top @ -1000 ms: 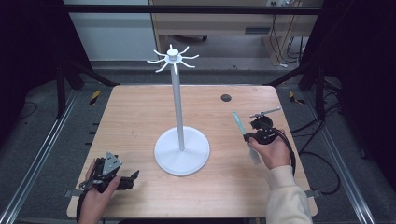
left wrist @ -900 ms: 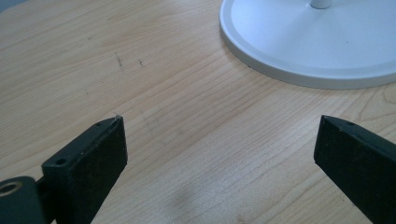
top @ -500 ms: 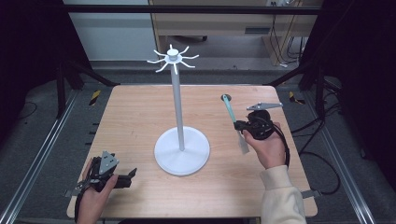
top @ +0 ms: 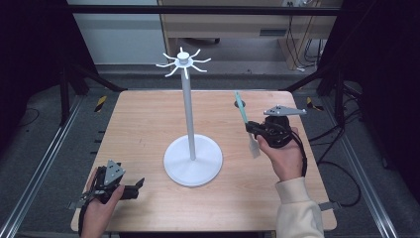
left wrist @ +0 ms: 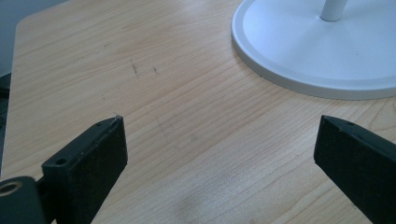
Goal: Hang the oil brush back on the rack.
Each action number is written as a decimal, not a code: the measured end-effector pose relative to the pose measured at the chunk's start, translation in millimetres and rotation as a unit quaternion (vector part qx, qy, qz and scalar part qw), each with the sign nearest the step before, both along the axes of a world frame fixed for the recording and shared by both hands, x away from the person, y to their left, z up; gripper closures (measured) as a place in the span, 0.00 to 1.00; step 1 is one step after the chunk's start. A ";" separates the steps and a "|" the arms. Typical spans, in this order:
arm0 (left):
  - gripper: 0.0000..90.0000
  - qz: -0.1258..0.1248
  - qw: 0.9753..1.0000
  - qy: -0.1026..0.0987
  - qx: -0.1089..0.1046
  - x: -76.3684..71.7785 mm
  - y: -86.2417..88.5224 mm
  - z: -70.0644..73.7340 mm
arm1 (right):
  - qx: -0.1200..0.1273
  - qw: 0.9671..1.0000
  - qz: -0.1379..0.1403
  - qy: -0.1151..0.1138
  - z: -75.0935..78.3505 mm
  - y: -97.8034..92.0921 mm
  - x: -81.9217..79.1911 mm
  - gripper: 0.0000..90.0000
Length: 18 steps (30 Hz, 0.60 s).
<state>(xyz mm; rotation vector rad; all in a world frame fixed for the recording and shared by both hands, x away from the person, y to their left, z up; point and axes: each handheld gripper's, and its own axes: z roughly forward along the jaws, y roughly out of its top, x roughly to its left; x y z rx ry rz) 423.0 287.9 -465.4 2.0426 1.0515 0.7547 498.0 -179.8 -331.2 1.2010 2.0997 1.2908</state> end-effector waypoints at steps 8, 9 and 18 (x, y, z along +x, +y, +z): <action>0.03 -0.002 1.000 -0.002 0.002 0.2 -0.8 0.1 | 0.012 1.000 0.012 -0.025 10.9 5.7 -7.8 0.92; 0.03 -0.003 1.000 -0.003 0.003 0.0 -1.0 0.3 | 0.013 0.999 0.014 -0.031 12.8 6.7 -9.0 0.92; 0.03 -0.003 1.000 0.000 0.006 0.1 -1.4 -0.3 | 0.024 0.998 0.031 -0.058 26.2 14.5 -18.8 0.92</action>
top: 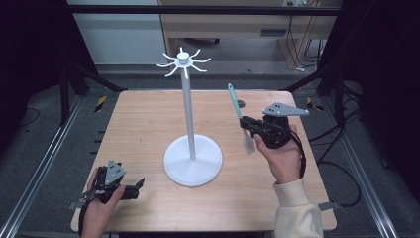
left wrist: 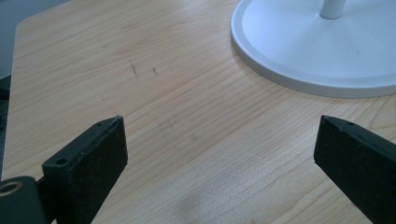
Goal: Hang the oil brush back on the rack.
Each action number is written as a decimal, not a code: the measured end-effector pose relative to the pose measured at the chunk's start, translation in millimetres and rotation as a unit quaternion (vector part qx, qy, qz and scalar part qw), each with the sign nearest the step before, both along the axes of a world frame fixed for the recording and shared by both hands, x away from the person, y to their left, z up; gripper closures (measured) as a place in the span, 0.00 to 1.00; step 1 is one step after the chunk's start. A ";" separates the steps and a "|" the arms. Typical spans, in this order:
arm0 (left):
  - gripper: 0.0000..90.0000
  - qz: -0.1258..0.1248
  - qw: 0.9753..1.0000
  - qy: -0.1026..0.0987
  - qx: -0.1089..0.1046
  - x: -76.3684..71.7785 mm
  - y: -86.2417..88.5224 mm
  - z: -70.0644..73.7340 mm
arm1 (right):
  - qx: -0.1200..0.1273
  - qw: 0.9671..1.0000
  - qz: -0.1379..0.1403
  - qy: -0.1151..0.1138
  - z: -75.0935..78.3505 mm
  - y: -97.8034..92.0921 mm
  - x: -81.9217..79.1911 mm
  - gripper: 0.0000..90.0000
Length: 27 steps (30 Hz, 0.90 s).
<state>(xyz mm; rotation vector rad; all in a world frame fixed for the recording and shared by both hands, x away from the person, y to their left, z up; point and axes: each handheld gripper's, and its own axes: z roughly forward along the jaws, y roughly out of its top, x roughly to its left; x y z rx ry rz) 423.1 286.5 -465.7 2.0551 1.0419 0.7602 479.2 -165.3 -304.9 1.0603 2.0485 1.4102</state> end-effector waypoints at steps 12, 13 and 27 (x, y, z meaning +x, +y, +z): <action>0.03 0.004 1.000 0.000 -0.004 0.0 2.1 0.2 | 0.006 0.999 0.010 -0.030 14.4 7.9 -10.1 0.92; 0.03 0.004 1.000 0.000 -0.002 0.2 1.7 0.1 | 0.006 0.999 0.011 -0.033 15.2 8.3 -10.7 0.92; 0.03 0.010 1.000 0.004 0.001 -0.4 3.7 -0.5 | 0.022 0.997 0.041 -0.062 38.7 13.1 -19.7 0.92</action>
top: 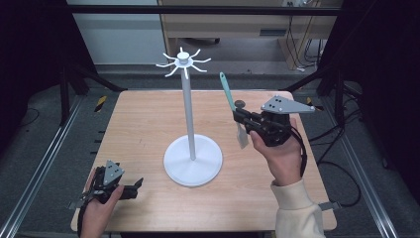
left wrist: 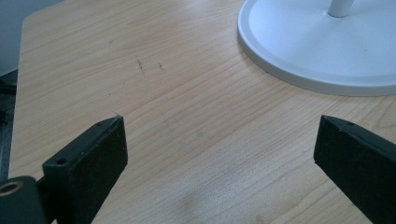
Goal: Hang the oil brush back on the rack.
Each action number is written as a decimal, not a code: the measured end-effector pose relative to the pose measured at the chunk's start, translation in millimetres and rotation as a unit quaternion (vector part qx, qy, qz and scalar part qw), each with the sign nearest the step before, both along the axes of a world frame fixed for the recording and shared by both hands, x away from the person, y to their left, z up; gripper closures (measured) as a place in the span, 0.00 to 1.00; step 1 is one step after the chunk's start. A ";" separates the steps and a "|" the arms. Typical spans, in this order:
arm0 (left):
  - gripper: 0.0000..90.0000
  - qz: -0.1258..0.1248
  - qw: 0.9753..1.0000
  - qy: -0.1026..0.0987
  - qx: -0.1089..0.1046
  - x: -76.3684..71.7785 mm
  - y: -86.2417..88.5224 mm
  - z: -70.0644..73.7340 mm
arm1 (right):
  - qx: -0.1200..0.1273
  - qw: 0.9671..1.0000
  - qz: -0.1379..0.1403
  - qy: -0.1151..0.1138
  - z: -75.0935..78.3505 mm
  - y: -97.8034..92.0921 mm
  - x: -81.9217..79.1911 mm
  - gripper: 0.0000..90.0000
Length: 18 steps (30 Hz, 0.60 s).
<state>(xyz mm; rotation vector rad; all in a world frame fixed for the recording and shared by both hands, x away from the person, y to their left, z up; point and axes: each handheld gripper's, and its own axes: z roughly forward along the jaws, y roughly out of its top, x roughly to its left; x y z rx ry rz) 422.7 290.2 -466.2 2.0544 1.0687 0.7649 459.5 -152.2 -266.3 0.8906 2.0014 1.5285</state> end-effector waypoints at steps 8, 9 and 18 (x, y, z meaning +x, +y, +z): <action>0.03 0.002 1.000 -0.001 -0.005 -0.9 0.1 0.5 | 0.006 1.000 0.009 -0.010 -0.2 2.9 -7.6 0.92; 0.03 0.003 1.000 -0.002 -0.005 -0.6 0.3 0.2 | 0.006 1.000 0.009 -0.010 -0.2 2.9 -7.6 0.92; 0.03 0.006 1.000 -0.001 -0.004 -0.9 1.5 0.2 | 0.006 0.999 0.022 -0.032 17.6 11.2 -13.5 0.92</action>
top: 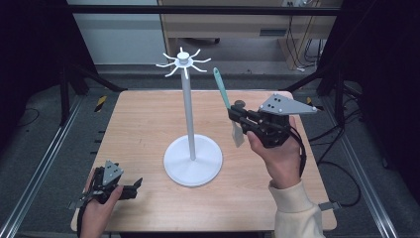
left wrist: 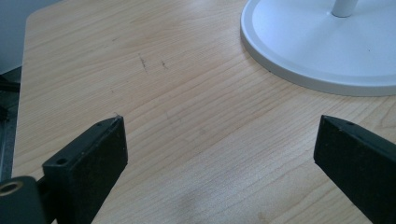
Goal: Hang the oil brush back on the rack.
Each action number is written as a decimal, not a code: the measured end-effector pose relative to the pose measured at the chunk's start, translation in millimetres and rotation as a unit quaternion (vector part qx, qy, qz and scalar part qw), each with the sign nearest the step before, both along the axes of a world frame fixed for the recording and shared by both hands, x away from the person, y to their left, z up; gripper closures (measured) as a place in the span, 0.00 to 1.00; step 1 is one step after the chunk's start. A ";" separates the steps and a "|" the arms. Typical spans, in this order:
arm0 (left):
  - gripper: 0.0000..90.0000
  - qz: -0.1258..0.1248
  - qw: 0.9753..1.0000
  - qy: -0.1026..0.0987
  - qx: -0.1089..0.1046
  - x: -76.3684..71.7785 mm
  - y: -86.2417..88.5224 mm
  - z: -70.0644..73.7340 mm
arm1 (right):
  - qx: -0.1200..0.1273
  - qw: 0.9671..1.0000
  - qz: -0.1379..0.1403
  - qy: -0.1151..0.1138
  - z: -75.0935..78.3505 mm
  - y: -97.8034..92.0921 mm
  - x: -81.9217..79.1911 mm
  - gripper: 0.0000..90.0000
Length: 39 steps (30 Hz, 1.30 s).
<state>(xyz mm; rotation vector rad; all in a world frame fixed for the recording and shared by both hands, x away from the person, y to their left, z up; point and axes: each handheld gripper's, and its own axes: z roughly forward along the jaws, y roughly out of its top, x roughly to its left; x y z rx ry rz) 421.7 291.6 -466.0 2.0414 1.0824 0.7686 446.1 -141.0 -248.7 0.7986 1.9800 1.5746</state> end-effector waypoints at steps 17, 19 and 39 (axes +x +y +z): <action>0.03 -0.004 1.000 -0.001 -0.002 -0.3 -0.7 0.2 | -0.001 1.000 0.003 -0.025 1.5 8.5 -7.8 0.92; 0.03 -0.004 1.000 -0.001 -0.002 -0.3 -0.6 0.2 | 0.002 1.000 0.006 -0.026 3.1 7.0 -9.0 0.92; 0.03 -0.004 1.000 0.000 0.001 -0.2 -1.4 -0.1 | -0.011 1.000 0.013 -0.017 4.9 16.2 -0.6 0.92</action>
